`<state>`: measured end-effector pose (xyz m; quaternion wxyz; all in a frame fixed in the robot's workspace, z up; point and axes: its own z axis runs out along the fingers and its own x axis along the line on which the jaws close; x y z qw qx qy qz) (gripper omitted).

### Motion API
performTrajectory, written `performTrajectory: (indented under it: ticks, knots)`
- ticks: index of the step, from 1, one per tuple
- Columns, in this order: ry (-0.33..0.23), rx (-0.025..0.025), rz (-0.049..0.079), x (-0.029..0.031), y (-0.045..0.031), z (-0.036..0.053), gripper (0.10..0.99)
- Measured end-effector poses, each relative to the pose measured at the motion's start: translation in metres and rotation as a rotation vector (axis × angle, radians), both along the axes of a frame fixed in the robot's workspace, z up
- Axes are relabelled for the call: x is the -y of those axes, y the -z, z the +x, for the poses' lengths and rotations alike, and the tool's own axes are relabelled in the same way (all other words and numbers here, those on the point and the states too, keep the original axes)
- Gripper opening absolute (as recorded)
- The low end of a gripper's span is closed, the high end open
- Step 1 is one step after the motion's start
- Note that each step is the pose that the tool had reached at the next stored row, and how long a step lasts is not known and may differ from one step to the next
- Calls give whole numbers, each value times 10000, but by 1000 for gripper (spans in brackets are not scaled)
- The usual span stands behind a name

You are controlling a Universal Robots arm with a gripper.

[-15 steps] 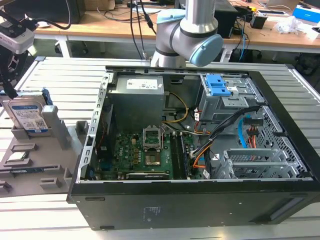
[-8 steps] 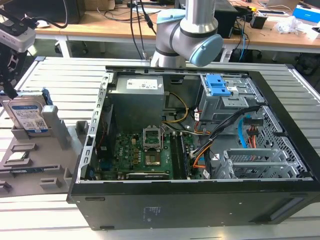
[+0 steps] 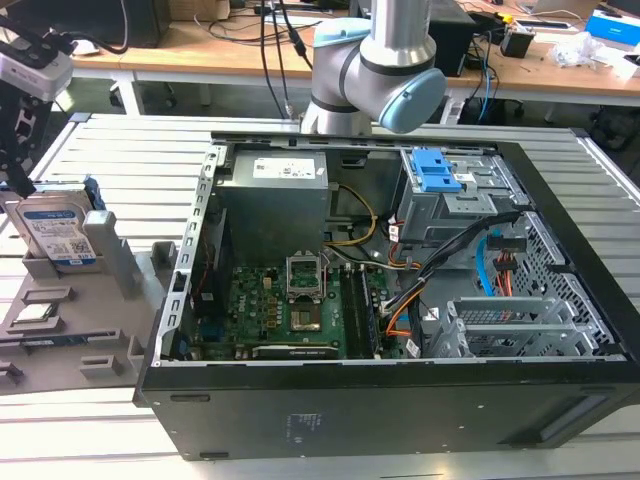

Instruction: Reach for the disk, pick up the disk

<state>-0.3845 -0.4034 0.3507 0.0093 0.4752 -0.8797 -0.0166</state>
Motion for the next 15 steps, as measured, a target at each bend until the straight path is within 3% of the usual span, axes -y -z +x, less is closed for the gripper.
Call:
performTrajectory:
  ticks: [15]
  knots:
    - [-1476, 0, 0, 0, 0, 0, 106]
